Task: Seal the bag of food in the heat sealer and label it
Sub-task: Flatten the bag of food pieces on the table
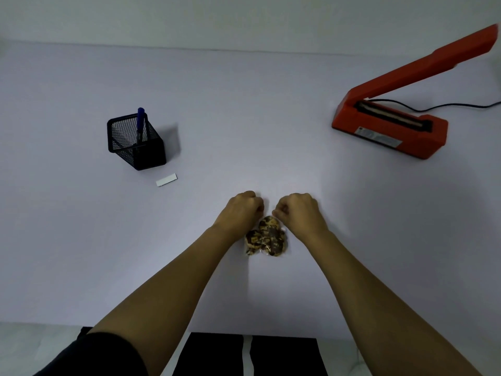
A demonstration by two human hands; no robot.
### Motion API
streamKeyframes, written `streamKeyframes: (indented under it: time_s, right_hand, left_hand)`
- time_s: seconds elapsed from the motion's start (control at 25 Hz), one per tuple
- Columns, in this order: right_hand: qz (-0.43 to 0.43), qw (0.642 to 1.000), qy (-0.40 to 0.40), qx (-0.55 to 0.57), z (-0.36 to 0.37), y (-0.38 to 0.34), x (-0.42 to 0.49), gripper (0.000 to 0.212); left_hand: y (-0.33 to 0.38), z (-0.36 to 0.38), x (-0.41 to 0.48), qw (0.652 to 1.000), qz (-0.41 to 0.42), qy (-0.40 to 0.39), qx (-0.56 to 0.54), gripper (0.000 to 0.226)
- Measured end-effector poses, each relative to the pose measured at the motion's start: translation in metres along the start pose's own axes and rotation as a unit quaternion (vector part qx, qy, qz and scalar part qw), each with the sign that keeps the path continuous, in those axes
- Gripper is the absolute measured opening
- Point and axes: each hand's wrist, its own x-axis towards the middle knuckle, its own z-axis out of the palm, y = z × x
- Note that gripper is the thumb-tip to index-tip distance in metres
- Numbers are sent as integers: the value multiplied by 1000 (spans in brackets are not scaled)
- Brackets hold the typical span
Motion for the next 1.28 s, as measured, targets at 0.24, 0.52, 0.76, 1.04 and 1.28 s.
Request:
streamKeyframes:
  time_s: [0.24, 0.52, 0.76, 1.04, 1.28]
  right_hand:
    - [-9, 1000, -15, 3, -6, 6, 0, 14]
    - [-14, 998, 5, 53, 3, 5, -5, 20]
    - [-5, 998, 27, 60, 9, 5, -7, 15]
    - [-21, 997, 27, 64, 12, 7, -11, 23]
    - [-10, 999, -16, 35, 10, 9, -6, 43]
  left_hand:
    - [-4, -3, 5, 997, -75, -16, 22, 22]
    - [15, 4, 6, 991, -130, -14, 23, 17]
    - [4, 8, 2, 994, -104, 10, -13, 14]
    - [-20, 7, -7, 999, -6, 46, -12, 21]
    - [-26, 1, -6, 999, -7, 15, 27, 46]
